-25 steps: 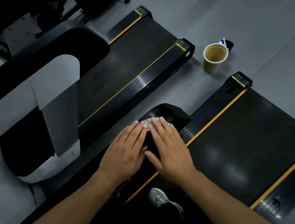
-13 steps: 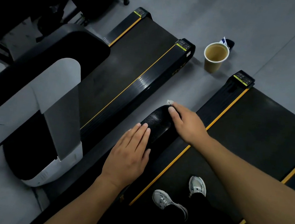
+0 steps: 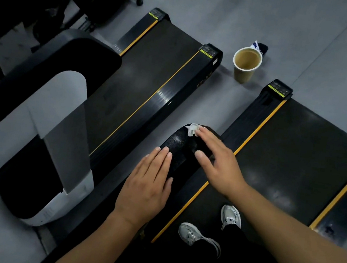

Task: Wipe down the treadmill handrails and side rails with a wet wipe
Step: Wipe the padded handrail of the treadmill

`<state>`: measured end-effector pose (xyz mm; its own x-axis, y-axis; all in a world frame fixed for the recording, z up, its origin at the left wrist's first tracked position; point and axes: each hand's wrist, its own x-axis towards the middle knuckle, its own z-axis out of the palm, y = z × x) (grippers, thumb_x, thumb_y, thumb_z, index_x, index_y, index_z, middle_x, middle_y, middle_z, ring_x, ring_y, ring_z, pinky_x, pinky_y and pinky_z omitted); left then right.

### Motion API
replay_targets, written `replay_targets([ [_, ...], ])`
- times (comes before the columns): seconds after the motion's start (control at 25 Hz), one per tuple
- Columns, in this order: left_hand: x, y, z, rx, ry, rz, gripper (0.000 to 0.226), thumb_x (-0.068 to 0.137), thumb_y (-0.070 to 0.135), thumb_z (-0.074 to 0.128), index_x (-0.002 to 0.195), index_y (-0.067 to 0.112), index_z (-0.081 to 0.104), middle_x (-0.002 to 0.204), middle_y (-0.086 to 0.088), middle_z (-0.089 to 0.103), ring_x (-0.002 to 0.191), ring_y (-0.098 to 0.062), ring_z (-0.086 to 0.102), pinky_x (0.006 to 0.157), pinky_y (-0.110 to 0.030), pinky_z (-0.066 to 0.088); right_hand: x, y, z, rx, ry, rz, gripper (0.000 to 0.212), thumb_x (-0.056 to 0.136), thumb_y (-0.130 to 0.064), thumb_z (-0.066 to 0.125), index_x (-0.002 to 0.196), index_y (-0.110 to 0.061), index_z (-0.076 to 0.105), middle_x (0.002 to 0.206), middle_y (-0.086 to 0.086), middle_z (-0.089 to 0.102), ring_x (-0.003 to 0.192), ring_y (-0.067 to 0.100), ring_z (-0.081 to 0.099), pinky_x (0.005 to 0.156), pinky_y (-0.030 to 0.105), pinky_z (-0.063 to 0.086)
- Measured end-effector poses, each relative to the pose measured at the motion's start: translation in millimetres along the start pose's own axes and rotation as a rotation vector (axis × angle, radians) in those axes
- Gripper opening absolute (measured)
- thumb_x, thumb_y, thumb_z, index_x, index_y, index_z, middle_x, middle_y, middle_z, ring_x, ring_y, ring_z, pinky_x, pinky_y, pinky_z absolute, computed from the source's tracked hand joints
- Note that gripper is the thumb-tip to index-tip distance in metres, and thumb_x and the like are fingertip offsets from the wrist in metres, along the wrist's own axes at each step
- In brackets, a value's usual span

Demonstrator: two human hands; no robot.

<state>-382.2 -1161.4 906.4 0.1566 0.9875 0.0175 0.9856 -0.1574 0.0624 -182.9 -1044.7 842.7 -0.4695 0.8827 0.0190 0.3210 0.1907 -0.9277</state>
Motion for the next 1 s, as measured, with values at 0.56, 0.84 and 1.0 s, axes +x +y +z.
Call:
replay_targets([
  [0.56,-1,1,-1,-0.01,-0.003,-0.001,0.054,0.107,0.027,0.048,0.153,0.0,0.042,0.159,-0.016,0.041,0.152,-0.028,0.033,0.115,-0.049,0.042,-7,2,22,0.188,0.269,0.318,0.061,0.101,-0.051,0.042,0.149,-0.016,0.053,0.156,-0.004,0.049,0.147,0.007,0.039,0.122,0.044,0.033],
  [0.84,1,0,0,-0.01,0.008,-0.009,0.053,0.106,0.026,0.049,0.151,-0.002,0.045,0.157,-0.018,0.043,0.15,-0.03,0.037,0.114,-0.051,0.043,-19,-13,18,-0.05,0.079,-0.13,0.052,0.105,-0.038,0.047,0.149,-0.01,0.052,0.159,0.003,0.045,0.153,0.015,0.031,0.126,0.041,0.027],
  [1.0,-1,0,0,-0.013,-0.001,-0.006,0.054,0.107,0.028,0.046,0.152,-0.001,0.043,0.158,-0.018,0.043,0.151,-0.03,0.035,0.113,-0.051,0.043,-4,-10,21,-0.03,0.165,0.081,0.055,0.106,-0.045,0.041,0.149,-0.014,0.052,0.157,0.001,0.047,0.15,0.011,0.036,0.123,0.04,0.032],
])
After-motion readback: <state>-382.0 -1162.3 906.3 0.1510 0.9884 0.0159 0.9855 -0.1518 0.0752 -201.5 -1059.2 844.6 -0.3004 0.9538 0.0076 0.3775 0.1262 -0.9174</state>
